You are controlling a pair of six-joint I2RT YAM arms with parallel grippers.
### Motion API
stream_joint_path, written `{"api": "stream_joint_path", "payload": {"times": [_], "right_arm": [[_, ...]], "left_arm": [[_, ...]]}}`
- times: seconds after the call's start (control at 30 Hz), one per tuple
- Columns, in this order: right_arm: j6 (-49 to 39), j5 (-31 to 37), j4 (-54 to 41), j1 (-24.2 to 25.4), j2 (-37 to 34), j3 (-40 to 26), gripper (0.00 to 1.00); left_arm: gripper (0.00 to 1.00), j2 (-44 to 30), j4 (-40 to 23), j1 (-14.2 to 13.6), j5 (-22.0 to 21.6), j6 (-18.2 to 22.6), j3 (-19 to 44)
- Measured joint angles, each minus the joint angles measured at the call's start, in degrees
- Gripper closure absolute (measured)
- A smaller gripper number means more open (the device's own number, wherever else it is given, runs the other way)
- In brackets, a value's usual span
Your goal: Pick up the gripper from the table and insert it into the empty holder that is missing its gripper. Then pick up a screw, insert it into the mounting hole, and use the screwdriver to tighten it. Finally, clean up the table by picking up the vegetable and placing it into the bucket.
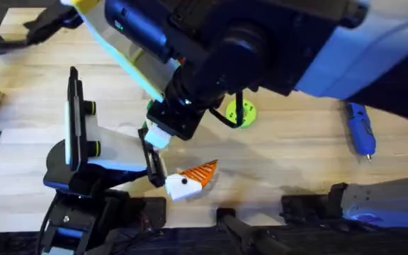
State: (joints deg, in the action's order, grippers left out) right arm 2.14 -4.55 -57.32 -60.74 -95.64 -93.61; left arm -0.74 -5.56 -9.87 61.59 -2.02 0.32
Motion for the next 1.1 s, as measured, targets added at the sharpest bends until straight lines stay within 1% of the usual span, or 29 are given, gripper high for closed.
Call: {"api": "stream_joint_path", "payload": {"times": [0.1, 0.13, 0.17, 0.4, 0.5, 0.6, 0.73, 0.77, 0.83, 0.93, 1.0, 1.1], "right_arm": [[0.0, 1.61, -0.52, 0.78, 0.02, -0.06, 0.117], [0.03, 1.88, -0.61, 1.4, 0.02, -0.08, 0.037], [0.21, 1.68, -0.7, 1.9, 0.07, -0.08, 0.016], [1.26, 0.21, -1.75, 3.72, 0.99, -0.08, 0.008], [1.3, -1.7, -2.78, 6.26, 2.63, -0.02, 0.008], [1.5, -3.62, -2.62, 9.63, 6.21, 1.67, 0.008], [1.93, -4.7, -2.53, 13.17, 13.39, 8.11, 0.008], [1.93, -6.73, -2.33, 15.29, 19.6, 14.12, 0.008], [1.32, -9.71, -2.35, 16.9, 24.07, 17.79, 0.008], [-0.03, -15.07, -2.95, 19.48, 30.32, 21.7, 0.008], [-1.29, -18.62, -5.33, 21.24, 34.27, 23.46, 0.008], [-3.86, -21.72, -10.53, 22.86, 38.42, 24.91, 0.008]], "left_arm": [[0.014, -0.01, 0.03, 0.04, 0.06, 0.04, 0.0], [0.015, -0.01, 0.04, 0.04, 0.04, 0.04, 0.0], [0.015, -0.01, 0.07, 0.04, -0.03, 0.04, 0.0], [0.015, 0.07, 0.11, 0.02, 0.16, 0.61, 0.0], [0.015, 0.07, 0.11, 0.02, 0.18, 0.76, 0.0], [0.015, 0.08, 0.11, 0.02, 0.19, 0.79, 0.0], [0.015, 0.05, 0.11, 0.02, 0.17, 0.81, 0.0], [0.015, 0.08, 0.11, 0.02, 0.16, 0.89, 0.0], [0.015, 0.08, 0.11, 0.02, 0.18, 0.98, 0.0], [0.007, 0.08, 0.11, 0.02, 0.19, 1.04, 0.0], [0.024, 0.07, 0.11, 0.02, 0.21, 1.16, 0.0], [0.061, 0.08, 0.11, 0.02, 0.2, 1.17, 0.0]]}}
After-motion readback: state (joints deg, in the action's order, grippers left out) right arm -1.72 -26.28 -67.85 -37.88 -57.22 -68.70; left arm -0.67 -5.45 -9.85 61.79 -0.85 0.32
